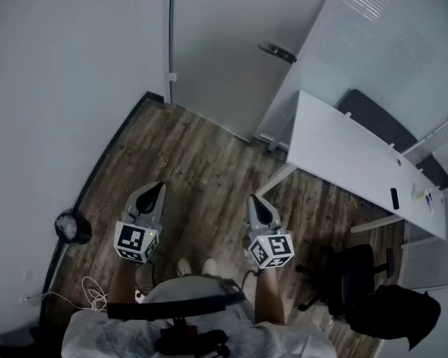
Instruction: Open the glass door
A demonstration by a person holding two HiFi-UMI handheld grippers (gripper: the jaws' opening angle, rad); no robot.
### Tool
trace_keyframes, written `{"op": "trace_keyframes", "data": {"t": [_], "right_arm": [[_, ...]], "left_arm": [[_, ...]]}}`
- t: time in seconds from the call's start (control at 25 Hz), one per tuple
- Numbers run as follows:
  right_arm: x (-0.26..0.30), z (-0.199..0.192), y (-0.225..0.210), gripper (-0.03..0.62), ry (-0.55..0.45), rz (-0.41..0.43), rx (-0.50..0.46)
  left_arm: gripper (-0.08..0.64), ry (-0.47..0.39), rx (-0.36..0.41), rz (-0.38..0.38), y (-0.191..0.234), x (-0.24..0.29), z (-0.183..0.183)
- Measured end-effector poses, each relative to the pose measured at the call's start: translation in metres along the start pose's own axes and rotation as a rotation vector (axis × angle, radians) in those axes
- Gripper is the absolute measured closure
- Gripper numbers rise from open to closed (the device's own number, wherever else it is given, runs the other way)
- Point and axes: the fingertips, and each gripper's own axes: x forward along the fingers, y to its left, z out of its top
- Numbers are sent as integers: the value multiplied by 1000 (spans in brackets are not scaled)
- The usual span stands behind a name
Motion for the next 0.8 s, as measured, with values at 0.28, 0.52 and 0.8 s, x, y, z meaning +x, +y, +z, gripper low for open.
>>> {"op": "trace_keyframes", "data": {"t": [0.28, 0.52, 0.8], "right_arm": [[6, 1, 12, 591, -18, -16, 18], [8, -7, 14, 591, -1, -40, 26], [36, -11, -9, 591, 7, -45, 33]], "left_arm": [[557, -3, -2, -7, 12, -10, -1], [557, -7, -1, -21, 16, -9, -2], [557, 3, 2, -21, 26, 23, -8]]}}
